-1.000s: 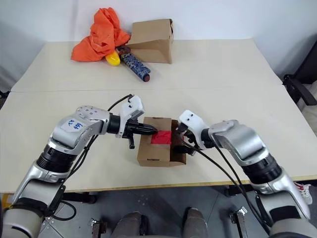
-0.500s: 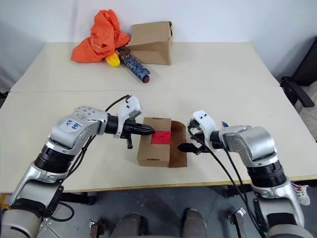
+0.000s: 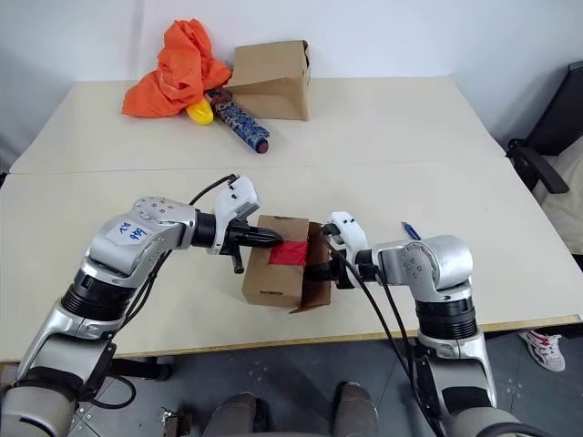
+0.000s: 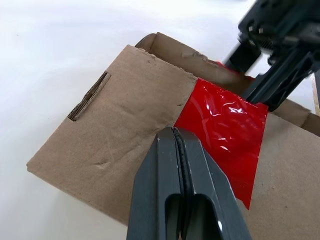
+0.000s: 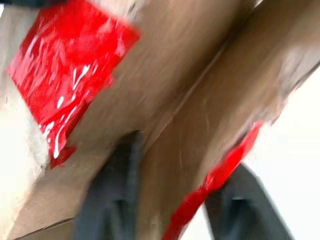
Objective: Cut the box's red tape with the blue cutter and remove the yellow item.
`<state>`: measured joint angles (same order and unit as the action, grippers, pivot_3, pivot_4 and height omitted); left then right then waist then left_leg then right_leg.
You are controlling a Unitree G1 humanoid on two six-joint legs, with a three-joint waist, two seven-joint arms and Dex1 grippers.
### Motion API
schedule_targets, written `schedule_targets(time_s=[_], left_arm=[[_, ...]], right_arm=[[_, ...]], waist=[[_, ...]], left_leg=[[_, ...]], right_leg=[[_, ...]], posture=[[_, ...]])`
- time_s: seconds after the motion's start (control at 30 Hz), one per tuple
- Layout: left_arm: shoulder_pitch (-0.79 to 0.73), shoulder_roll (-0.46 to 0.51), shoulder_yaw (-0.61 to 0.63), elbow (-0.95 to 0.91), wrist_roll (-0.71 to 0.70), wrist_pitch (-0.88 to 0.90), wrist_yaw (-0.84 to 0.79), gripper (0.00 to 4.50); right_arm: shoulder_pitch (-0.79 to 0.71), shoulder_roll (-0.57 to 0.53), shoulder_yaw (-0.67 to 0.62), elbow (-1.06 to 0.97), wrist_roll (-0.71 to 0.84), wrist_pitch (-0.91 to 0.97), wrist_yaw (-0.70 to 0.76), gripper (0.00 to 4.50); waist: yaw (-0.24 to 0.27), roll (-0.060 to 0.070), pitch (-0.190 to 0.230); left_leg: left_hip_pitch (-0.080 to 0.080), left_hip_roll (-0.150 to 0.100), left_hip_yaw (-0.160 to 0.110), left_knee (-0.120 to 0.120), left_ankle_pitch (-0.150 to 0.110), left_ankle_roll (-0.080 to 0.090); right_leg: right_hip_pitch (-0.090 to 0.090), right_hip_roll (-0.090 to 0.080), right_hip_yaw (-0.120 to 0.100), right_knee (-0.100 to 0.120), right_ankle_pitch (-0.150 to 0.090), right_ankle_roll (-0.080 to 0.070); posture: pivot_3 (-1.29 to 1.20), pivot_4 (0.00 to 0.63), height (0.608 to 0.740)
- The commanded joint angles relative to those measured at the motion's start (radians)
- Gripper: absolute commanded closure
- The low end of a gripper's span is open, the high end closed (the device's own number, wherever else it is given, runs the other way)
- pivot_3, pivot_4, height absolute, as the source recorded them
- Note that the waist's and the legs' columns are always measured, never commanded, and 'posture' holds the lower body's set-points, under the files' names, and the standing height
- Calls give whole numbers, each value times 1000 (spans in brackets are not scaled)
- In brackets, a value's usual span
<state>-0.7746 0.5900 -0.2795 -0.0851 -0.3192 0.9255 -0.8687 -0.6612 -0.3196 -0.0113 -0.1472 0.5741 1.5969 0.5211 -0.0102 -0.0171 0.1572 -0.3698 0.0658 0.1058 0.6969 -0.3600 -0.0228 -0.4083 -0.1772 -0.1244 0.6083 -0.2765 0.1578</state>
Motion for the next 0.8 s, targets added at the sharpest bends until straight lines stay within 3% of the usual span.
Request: schedule_targets(time_s=[0.03, 0.17, 0.27, 0.5, 0.63, 0.8], left_arm=[[33, 6, -22, 0, 18, 16, 6, 4500], [35, 4, -19, 3, 19, 8, 4, 4500], [29, 3, -11, 27, 16, -40, -20, 4500], [10, -31, 16, 97, 9, -173, -74, 4500], [12, -77, 57, 135, -2, -281, -89, 4500], [17, -102, 59, 169, 9, -360, -122, 4500]], right_arm=[[3, 1, -33, 1, 100, 18, -74, 4357], [-24, -28, -77, 30, 234, 18, -208, 4436], [-113, -91, -87, 85, 426, 18, -374, 4436], [-260, -271, -39, 203, 968, 18, -786, 4436], [-289, -451, 119, 191, 1359, -145, -1054, 4436], [-296, -490, 167, 139, 1398, -237, -1102, 4436]], waist=[[0, 1, 1], [0, 3, 2], [-1, 7, 5], [0, 9, 7], [10, 11, 10], [7, 9, 12]], left_leg=[[0, 0, 0, 0, 0, 0], [-1, 0, 0, 0, 0, 0], [-2, 0, 1, 0, 0, 0], [-2, 0, 2, -2, 0, 0], [-5, 0, 3, -2, 0, 0], [-8, 0, 3, -2, 0, 0]], right_leg=[[0, 0, 0, 0, 0, 0], [0, 0, 0, -1, 0, 0], [-1, 0, 0, -2, 0, 0], [-2, 0, 1, -3, 0, 0], [-5, 0, 0, -5, 0, 0], [-5, 0, -2, -12, 0, 0]], posture=[[0, 150, 740], [0, 150, 740], [0, 150, 740], [0, 150, 740], [0, 150, 740], [0, 150, 740]])
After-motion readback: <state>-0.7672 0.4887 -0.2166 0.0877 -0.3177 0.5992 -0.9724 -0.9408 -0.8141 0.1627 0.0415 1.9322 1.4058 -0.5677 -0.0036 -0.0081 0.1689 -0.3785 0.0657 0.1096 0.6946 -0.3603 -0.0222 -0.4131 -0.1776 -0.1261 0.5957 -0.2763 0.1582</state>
